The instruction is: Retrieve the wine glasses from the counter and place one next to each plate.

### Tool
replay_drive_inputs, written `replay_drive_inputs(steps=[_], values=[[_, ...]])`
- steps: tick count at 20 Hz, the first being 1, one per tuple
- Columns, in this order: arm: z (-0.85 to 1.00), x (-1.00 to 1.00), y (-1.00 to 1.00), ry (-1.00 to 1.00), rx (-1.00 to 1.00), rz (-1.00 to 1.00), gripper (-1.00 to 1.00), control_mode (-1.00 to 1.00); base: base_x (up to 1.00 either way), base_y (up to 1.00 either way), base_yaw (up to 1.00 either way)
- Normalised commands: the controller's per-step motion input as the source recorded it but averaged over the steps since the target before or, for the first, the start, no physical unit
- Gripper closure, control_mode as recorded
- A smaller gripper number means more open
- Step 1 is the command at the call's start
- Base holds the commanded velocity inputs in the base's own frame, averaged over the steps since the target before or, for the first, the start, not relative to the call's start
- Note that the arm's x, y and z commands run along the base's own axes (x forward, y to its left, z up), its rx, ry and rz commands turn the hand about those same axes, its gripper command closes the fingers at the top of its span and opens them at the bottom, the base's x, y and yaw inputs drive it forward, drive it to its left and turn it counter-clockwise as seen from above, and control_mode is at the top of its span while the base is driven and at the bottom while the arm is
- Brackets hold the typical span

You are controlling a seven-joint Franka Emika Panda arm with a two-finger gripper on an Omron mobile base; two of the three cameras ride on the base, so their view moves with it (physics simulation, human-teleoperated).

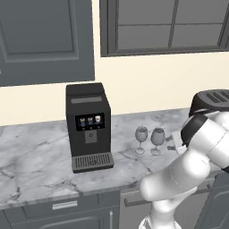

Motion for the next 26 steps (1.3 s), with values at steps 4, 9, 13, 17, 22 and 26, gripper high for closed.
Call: replay_drive_inputs(steps=[4, 9, 13, 17, 22, 26], values=[[-0.11, 0.03, 0.29, 0.06, 0.0, 0.0, -1.0, -1.0, 0.0, 0.0, 0.0], [-0.03, 0.0, 0.13, 0.0, 0.0, -0.01, -1.0, -1.0, 0.0, 0.0, 0.0], [-0.07, 0.0, 0.07, 0.03, 0.0, 0.0, -1.0, -1.0, 0.0, 0.0, 0.0], [-0.14, 0.0, 0.11, 0.03, 0.0, 0.0, -1.0, -1.0, 0.0, 0.0, 0.0], [-0.16, 0.04, 0.06, 0.03, 0.0, -0.01, -1.0, -1.0, 0.0, 0.0, 0.0], [-0.16, 0.15, 0.03, 0.02, 0.0, -0.01, -1.0, -1.0, 0.0, 0.0, 0.0]])
